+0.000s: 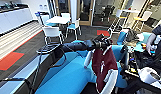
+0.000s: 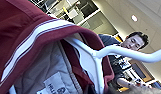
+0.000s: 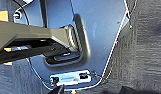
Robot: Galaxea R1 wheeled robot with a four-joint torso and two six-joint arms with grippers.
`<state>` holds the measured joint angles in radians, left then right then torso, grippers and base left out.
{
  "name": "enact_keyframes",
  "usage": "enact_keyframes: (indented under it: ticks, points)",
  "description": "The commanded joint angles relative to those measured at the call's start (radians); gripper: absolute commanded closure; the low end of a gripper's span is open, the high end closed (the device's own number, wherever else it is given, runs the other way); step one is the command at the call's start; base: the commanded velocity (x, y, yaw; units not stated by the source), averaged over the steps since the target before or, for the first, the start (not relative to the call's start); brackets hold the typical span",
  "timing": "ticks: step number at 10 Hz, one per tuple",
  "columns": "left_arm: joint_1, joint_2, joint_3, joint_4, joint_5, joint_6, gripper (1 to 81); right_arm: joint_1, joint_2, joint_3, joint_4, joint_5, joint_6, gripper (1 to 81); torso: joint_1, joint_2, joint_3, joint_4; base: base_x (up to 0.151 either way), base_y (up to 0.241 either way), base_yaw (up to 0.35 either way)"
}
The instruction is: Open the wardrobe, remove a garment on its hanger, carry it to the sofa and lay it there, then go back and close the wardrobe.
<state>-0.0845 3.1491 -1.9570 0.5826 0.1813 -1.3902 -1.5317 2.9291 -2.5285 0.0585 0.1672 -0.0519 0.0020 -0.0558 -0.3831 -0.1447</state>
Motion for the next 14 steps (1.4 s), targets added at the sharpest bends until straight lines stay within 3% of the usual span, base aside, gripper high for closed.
enact_keyframes:
  ticks: [1,4,9,10,11,14]
  points:
    - [-0.215,0.026,-0.028,0.072,-0.002,0.013,81.1,0.001,-0.005,0.001,-0.005,-0.066,0.000,1.0,0.000,0.000,0.000,0.000,0.000,0.000,0.000]
    - [-0.189,0.065,-0.126,0.082,0.056,0.028,81.1,-0.002,-0.003,0.001,-0.006,-0.064,0.000,1.0,0.000,0.000,0.000,0.000,0.000,0.000,0.000]
    - [-0.128,-0.033,-0.145,0.171,0.133,0.027,81.1,-0.008,-0.005,0.001,-0.008,-0.060,0.000,1.0,0.000,0.000,0.000,0.000,0.000,0.000,0.000]
    - [-0.113,-0.058,-0.146,0.194,0.133,0.027,81.1,-0.008,-0.005,0.001,-0.008,-0.058,0.000,1.0,0.000,0.000,0.000,0.026,0.000,0.000,0.000]
    - [-0.096,-0.072,-0.148,0.204,0.153,0.027,81.1,-0.009,-0.003,0.002,-0.009,-0.058,0.000,1.0,0.000,0.000,0.000,0.038,0.000,0.000,0.000]
    - [-0.050,-0.081,-0.163,0.249,0.170,0.027,81.1,-0.011,-0.003,0.004,-0.009,-0.057,0.000,1.0,0.000,0.000,0.000,0.136,0.000,0.000,0.000]
